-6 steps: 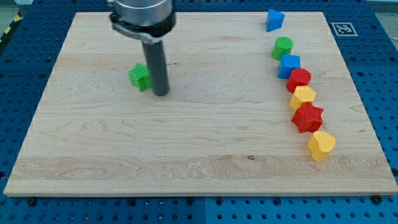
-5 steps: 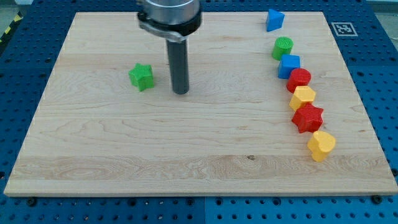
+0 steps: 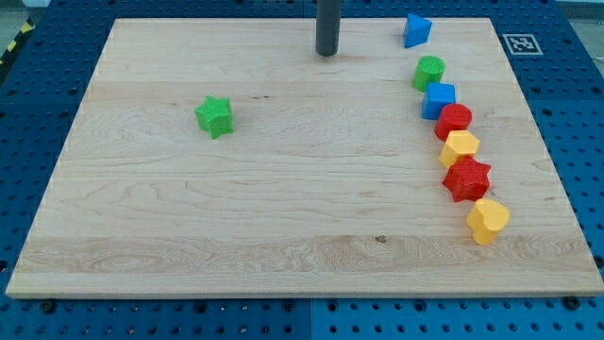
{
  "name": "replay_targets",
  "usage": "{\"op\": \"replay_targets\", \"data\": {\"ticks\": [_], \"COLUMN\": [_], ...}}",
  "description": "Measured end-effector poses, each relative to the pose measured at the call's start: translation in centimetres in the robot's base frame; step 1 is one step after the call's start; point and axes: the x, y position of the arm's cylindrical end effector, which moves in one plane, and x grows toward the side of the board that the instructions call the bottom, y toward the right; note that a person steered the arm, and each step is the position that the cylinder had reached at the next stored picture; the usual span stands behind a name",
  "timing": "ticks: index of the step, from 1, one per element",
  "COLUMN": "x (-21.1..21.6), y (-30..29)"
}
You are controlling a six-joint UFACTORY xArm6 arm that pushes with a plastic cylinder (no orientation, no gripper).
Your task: Move the green circle closer to the green star
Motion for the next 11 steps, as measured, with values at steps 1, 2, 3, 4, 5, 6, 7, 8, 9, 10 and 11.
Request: {"op": "replay_targets", "data": {"ticks": [1, 2, 3, 4, 5, 6, 7, 8, 9, 10, 11], "x": [0.0, 0.0, 0.0, 0.9, 2.4, 2.5, 4.0, 4.5, 5.1, 5.8, 6.0], "y": [4.1, 9.4, 13.1, 15.2, 16.4, 16.4, 16.3, 15.8, 15.5, 15.6, 15.6]}}
